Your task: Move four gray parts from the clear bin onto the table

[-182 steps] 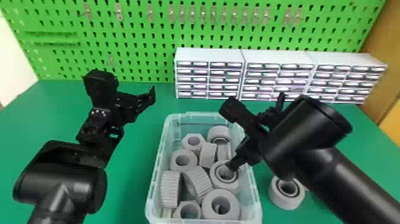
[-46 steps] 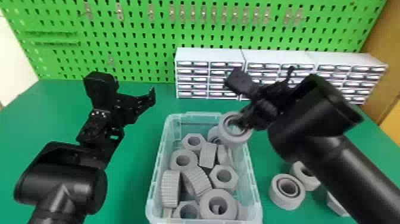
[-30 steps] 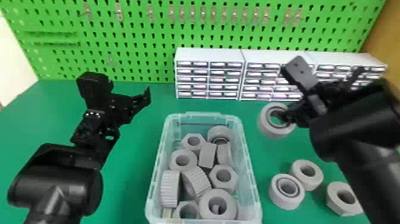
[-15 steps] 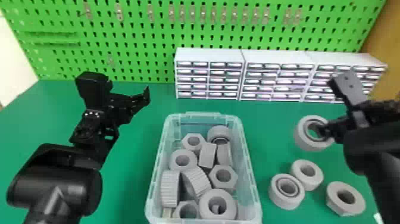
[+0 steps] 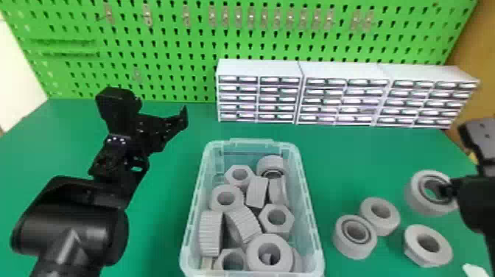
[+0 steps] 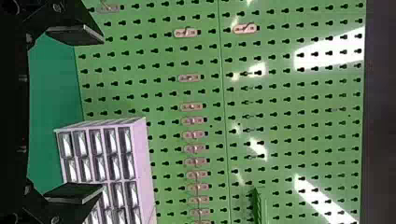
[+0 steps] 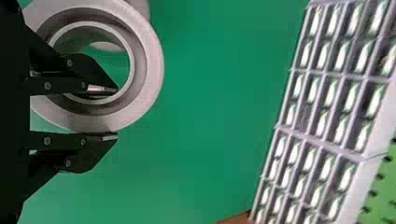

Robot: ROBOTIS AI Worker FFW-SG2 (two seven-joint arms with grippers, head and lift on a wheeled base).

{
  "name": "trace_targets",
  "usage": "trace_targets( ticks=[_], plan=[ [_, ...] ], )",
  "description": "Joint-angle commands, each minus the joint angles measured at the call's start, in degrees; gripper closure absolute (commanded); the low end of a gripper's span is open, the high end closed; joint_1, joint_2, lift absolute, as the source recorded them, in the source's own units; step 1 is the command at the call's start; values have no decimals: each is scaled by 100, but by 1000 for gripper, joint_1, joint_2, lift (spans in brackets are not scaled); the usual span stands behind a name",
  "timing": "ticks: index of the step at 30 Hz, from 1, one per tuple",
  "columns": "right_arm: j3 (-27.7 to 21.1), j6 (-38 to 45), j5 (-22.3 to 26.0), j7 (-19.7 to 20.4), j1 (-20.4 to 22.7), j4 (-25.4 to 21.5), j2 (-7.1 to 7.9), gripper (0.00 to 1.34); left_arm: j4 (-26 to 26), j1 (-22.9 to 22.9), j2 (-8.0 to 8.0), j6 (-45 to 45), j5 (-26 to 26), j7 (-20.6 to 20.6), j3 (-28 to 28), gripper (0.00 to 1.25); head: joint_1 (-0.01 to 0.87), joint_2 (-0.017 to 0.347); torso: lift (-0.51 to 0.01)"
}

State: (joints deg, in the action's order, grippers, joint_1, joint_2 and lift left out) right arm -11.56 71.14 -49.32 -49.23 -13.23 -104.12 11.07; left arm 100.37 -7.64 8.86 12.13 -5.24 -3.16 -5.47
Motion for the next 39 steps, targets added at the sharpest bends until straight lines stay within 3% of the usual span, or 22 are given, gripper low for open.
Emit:
trace_targets(
  ticks=[1,9,21,39],
  plan=[
    [-321,-117,-51,1,84,164,-8,1084,0,0,1,0,-3,0,-7,163,678,34,-50],
    [-470,-654,186,177,-83,736,115,1084,0,-9,-8,0,-3,0,-16,163,678,34,-50],
    [-875,-1357,880,836,-259,1562,88,1082,0,8,-8,0,-3,0,-25,163,678,34,-50],
    [-1103,-1779,1030,1170,-347,2318,35,1082,0,17,-8,0,-12,0,-42,163,678,34,-50]
  ],
)
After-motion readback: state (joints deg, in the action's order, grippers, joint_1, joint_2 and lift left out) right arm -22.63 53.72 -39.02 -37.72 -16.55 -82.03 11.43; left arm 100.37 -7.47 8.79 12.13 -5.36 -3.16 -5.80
